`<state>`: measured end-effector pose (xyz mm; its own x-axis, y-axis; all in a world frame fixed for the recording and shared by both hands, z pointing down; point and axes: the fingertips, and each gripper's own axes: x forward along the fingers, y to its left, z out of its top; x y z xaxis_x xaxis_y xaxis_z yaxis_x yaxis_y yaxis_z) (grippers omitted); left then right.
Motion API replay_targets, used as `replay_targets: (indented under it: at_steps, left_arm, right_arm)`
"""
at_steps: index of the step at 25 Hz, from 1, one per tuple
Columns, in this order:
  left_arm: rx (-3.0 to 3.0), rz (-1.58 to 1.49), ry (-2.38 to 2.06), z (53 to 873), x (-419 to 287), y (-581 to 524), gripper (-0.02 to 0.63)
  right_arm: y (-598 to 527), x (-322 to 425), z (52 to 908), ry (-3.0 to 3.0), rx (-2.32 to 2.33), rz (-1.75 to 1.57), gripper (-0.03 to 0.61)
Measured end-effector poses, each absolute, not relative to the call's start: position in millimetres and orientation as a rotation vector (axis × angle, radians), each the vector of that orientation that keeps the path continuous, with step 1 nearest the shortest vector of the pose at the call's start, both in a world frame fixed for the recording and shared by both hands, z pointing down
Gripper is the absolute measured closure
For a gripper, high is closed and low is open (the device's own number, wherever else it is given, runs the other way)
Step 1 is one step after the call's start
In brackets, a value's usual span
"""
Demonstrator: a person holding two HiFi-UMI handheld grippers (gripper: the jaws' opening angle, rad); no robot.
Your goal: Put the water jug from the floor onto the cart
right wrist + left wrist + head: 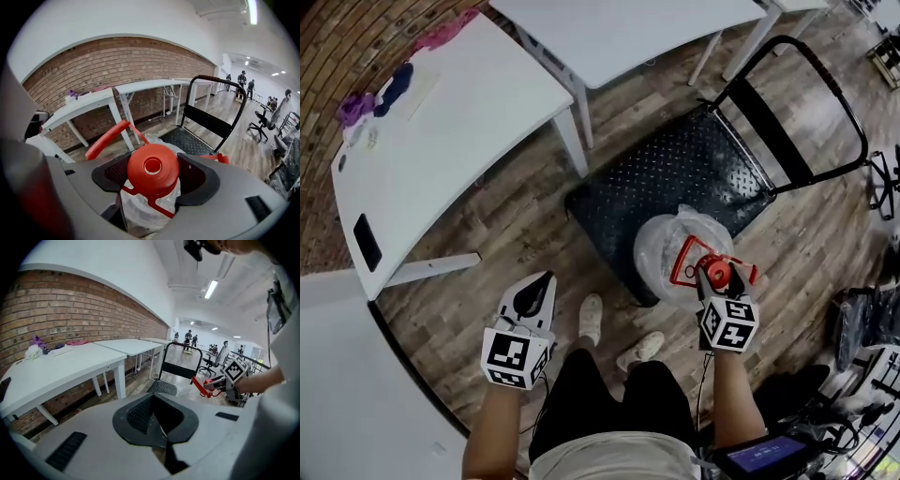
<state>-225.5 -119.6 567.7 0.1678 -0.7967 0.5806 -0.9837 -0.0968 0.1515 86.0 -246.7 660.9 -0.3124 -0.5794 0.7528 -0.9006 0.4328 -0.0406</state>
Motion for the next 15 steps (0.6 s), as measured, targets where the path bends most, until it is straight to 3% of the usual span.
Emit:
replay_targets:
  at_steps: [15]
  left_arm:
    - [1.902,0.479,-1.658,591.4,-264.1,-110.8,0.614]
  right_arm:
    - [-240.8,34.1,713.4,-1.947,1.180,0.612,0.265]
